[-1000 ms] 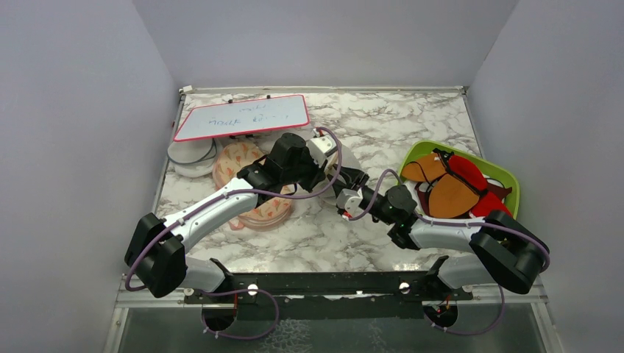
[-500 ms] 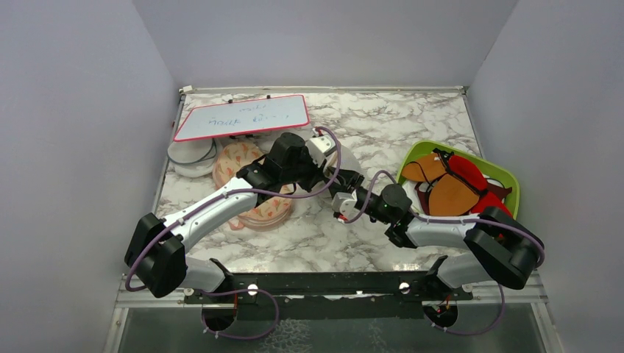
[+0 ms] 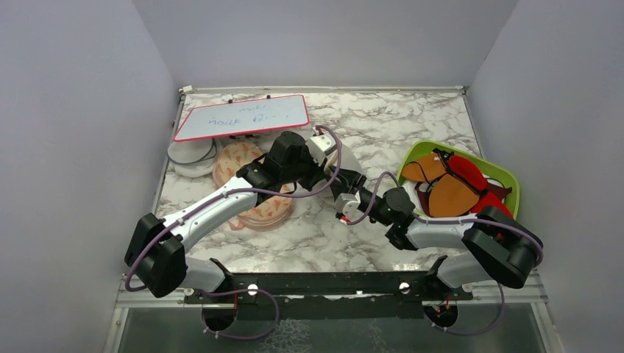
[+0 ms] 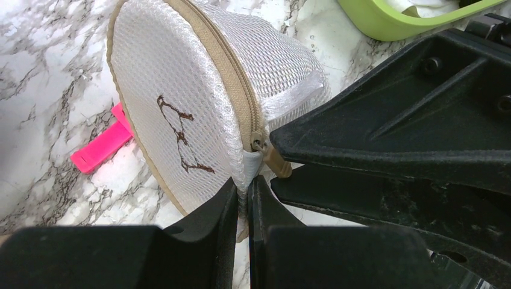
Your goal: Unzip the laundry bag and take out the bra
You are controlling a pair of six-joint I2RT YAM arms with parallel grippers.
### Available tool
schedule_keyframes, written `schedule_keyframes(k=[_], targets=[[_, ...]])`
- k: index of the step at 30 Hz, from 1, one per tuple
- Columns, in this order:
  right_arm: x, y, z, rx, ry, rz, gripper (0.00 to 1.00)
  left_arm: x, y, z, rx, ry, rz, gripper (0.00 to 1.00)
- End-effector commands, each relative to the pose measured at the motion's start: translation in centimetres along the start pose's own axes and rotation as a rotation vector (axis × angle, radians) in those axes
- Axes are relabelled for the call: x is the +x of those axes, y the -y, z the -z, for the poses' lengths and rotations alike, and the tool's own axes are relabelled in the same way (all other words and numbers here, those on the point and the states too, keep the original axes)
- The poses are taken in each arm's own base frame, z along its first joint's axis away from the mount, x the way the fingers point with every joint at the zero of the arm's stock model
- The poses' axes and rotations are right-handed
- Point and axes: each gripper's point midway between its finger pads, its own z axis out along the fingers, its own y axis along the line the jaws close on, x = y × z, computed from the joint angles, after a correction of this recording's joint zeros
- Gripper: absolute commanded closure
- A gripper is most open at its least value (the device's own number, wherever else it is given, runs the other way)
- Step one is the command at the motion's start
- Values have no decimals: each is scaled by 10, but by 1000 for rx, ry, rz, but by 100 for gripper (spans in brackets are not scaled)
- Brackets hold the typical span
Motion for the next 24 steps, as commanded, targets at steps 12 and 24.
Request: schedule_keyframes(k=[12, 24], targets=[[-1, 17, 7, 102, -12, 3, 73, -20, 8, 0, 41, 51, 2, 100], [2, 13, 2, 94, -14, 2, 76, -20, 9, -1, 47, 48, 3, 100]])
